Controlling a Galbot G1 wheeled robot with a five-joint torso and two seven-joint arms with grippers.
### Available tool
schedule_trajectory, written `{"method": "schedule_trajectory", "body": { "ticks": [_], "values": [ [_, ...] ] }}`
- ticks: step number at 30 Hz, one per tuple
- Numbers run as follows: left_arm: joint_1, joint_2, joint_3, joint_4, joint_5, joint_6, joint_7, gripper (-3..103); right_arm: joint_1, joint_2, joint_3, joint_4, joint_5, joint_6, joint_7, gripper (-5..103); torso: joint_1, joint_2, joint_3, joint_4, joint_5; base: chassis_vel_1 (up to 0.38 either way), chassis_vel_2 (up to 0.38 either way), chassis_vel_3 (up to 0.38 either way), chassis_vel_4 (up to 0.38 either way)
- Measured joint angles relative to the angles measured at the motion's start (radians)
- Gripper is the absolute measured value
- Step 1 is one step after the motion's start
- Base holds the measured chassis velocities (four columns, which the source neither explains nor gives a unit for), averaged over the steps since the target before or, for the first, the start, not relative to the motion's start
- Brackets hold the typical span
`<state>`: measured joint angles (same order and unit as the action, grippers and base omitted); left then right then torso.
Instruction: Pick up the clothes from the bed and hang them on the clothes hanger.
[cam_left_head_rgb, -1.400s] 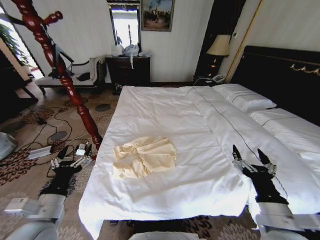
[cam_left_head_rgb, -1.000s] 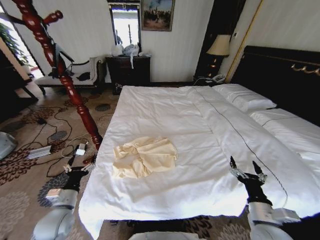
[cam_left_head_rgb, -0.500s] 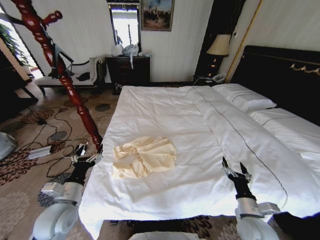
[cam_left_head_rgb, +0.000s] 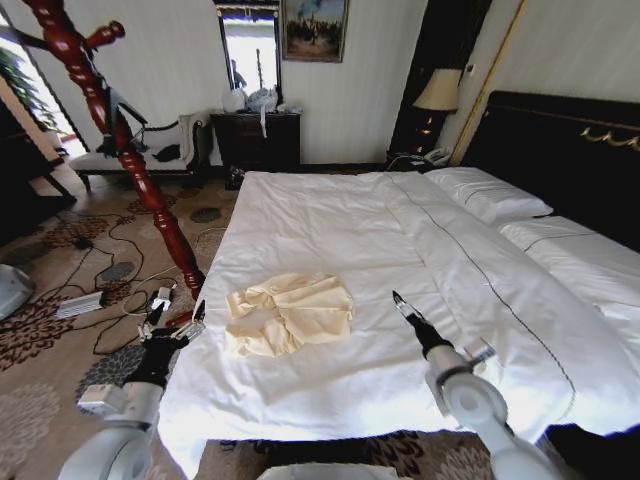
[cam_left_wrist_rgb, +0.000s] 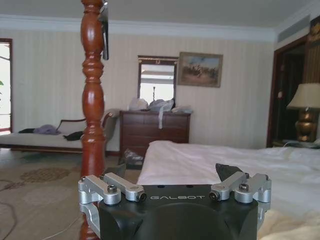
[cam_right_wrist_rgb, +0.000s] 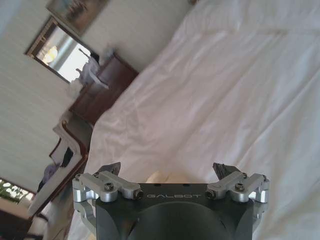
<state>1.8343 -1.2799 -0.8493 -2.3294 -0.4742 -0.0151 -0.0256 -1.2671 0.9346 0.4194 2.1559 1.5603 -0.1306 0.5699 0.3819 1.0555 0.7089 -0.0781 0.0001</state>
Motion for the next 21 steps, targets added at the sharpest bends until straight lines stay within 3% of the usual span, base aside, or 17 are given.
{"method": "schedule_trajectory", "body": {
  "ticks": [1, 5, 7, 10, 20, 21],
  "values": [
    [0.005, -0.009, -0.003, 0.01, 0.016, -0.004, -0.005, 100, 0.079, -0.004, -0.045, -0.024, 0.052, -0.016, 0.048, 100, 0.0, 0.0, 0.0, 0.0003, -0.0001, 0.0, 0.0, 0.0, 0.0],
    [0.016, -0.053, -0.004, 0.039, 0.088, -0.024, -0.012, 100, 0.326, 0.021, -0.237, -0.188, 0.105, -0.035, 0.118, 100, 0.0, 0.0, 0.0, 0.0002, -0.0001, 0.0, 0.0, 0.0, 0.0],
    [0.018, -0.061, -0.003, 0.039, 0.097, -0.026, -0.012, 100, 0.352, 0.029, -0.259, -0.206, 0.109, -0.039, 0.13, 100, 0.0, 0.0, 0.0, -0.0002, 0.0002, 0.0, 0.0, 0.0, 0.0],
    [0.028, -0.095, -0.001, 0.033, 0.128, -0.035, -0.014, 100, 0.514, 0.094, -0.382, -0.31, 0.119, -0.059, 0.187, 100, 0.0, 0.0, 0.0, 0.0007, -0.0001, 0.0, 0.0, 0.0, 0.0],
    [0.037, -0.129, -0.004, 0.027, 0.141, -0.045, -0.029, 100, 0.645, 0.227, -0.529, -0.454, 0.039, -0.074, 0.188, 100, 0.0, 0.0, 0.0, 0.0002, -0.0002, 0.0, 0.0, 0.0, 0.0],
    [0.036, -0.141, 0.0, 0.024, 0.146, -0.045, -0.035, 100, 0.654, 0.256, -0.552, -0.488, 0.01, -0.093, 0.206, 91, 0.0, 0.0, 0.0, 0.0003, -0.0002, 0.0, 0.0, 0.0, 0.0]
  ]
}}
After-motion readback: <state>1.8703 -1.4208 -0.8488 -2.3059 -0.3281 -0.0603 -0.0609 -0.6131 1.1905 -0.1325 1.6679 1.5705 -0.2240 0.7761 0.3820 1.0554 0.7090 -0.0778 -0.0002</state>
